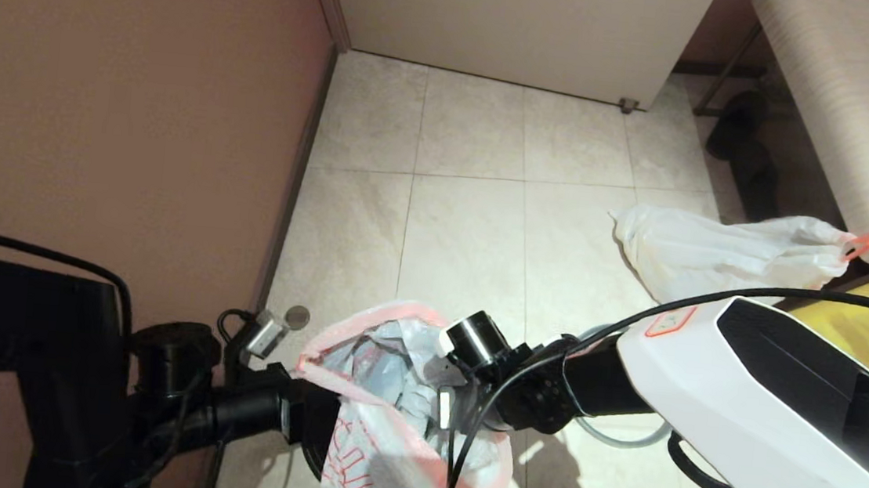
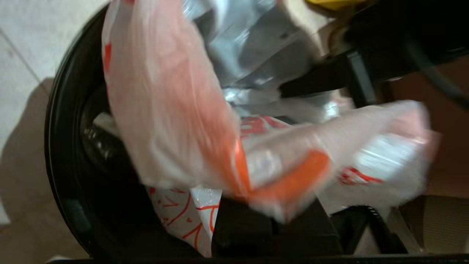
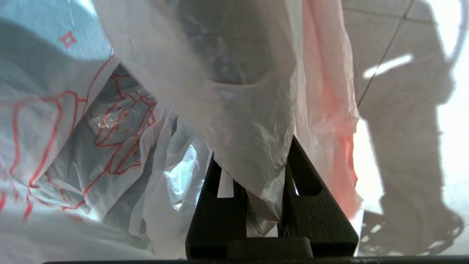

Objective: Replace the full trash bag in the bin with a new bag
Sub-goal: Put the new garbage bag on the trash can

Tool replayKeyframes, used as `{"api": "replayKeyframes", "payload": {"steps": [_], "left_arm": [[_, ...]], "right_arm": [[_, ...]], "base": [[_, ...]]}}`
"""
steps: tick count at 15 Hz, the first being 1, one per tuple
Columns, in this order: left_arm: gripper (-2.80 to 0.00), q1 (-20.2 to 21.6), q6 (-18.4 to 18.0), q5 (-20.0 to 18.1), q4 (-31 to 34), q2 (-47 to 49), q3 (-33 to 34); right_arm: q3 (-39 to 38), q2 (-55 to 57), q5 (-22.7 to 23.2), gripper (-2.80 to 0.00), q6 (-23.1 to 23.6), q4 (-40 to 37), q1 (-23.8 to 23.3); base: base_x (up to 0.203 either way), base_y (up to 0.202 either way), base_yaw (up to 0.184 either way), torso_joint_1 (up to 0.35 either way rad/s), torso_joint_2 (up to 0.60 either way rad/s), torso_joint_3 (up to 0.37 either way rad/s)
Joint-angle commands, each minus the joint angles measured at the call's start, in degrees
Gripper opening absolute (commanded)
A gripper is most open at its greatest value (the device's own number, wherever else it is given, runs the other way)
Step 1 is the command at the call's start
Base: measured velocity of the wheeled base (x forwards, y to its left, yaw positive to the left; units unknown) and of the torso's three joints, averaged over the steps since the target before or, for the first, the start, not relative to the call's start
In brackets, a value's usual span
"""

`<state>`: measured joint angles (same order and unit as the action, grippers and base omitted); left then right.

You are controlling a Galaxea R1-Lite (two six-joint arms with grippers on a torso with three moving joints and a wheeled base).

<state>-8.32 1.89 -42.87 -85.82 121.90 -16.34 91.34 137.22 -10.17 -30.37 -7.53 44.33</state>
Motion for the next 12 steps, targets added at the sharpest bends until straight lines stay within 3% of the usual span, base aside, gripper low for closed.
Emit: {"api": "replayKeyframes", "payload": {"steps": [1,3,6,8,12], "left_arm": [[-2.80,0.5,0.0,-1.7,3.0,-10.2,0.7],[-2.80,0.8,0.1,-4.0,9.3,-16.3,0.4],[-2.80,0.9,1.1,-4.8,11.5,-22.2,0.1],[-2.80,0.6,3.7,-4.9,14.1,-28.2,-0.5],[-2.80,0.3,5.9,-4.8,32.5,-32.0,-7.7]], "right_arm": [[0.2,0.5,-1.3,-2.80,0.2,1.5,-1.2],[-0.1,0.5,-4.1,-2.80,2.6,1.9,-1.2],[0.1,0.6,-6.9,-2.80,3.5,2.1,-1.0],[0.1,0.9,-8.6,-2.80,3.5,2.2,-0.8],[0.0,0.7,-12.0,-2.80,3.5,2.1,1.9]], "base": [[0.000,0.000,0.000,0.000,0.00,0.000],[0.000,0.000,0.000,0.000,0.00,0.000],[0.000,0.000,0.000,0.000,0.00,0.000],[0.000,0.000,0.000,0.000,0.00,0.000],[0.000,0.000,0.000,0.000,0.00,0.000]]}}
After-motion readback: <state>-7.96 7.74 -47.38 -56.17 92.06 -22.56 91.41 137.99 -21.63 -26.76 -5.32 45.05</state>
